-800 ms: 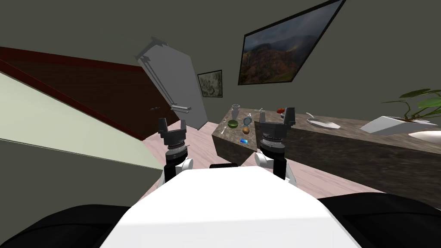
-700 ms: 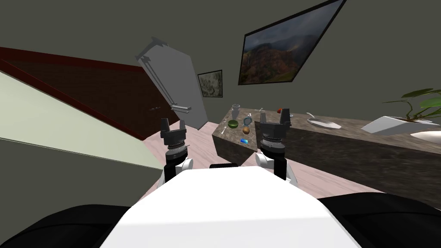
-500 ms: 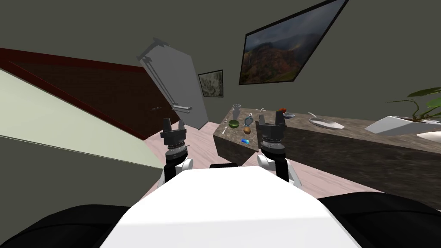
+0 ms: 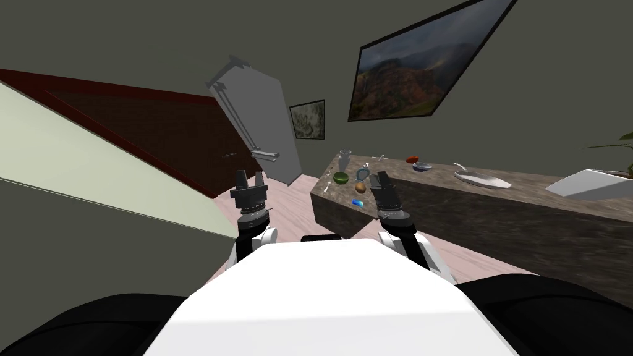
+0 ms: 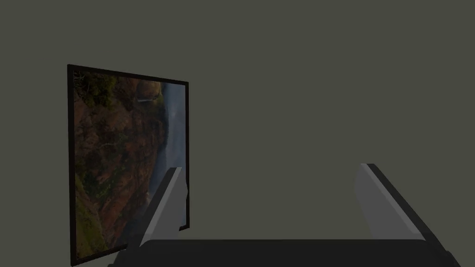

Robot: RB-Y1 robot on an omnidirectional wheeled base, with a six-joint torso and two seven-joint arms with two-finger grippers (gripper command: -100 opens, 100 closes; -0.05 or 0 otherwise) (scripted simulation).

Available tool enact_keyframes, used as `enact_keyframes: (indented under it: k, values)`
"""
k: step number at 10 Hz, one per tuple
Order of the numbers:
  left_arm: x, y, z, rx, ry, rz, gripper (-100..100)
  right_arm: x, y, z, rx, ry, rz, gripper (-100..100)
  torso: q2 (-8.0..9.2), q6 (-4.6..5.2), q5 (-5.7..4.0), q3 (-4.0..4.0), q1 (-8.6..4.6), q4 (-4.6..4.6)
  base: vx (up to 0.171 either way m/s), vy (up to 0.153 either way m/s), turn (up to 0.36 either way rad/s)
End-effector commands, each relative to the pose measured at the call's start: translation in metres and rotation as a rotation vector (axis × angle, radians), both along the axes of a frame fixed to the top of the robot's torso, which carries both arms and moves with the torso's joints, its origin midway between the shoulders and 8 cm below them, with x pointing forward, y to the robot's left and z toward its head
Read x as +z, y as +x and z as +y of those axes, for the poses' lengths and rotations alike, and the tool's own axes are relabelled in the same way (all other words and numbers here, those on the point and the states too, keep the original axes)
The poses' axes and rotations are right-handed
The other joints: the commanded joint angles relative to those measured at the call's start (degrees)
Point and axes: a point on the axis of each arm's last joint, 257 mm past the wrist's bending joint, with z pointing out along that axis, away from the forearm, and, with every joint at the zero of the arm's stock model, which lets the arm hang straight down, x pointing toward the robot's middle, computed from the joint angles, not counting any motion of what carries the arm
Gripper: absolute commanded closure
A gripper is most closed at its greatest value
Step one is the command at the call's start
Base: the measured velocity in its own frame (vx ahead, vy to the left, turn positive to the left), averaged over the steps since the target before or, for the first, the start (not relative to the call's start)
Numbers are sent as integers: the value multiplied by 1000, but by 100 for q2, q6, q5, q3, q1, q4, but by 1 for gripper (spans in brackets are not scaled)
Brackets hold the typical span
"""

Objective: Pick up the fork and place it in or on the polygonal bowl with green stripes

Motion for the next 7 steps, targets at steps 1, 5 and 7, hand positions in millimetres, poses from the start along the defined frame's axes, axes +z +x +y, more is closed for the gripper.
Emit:
enact_keyframes:
  k: [1, 5, 7]
  values:
    - [0, 0, 0, 0, 0, 0, 0, -11, 3, 1, -14, -57, 30, -100, 0, 0, 0, 0, 0, 0, 0, 68, 29]
    - [0, 0, 0, 0, 0, 0, 0, -71, 2, -10, -91, -332, 189, -100, -1, 0, 1, -1, -1, 0, 5, 82, 81]
    - [0, 0, 0, 0, 0, 0, 0, -94, -1, -15, -105, -442, 242, -100, 0, -1, 2, 0, 8, 0, 5, 98, 96]
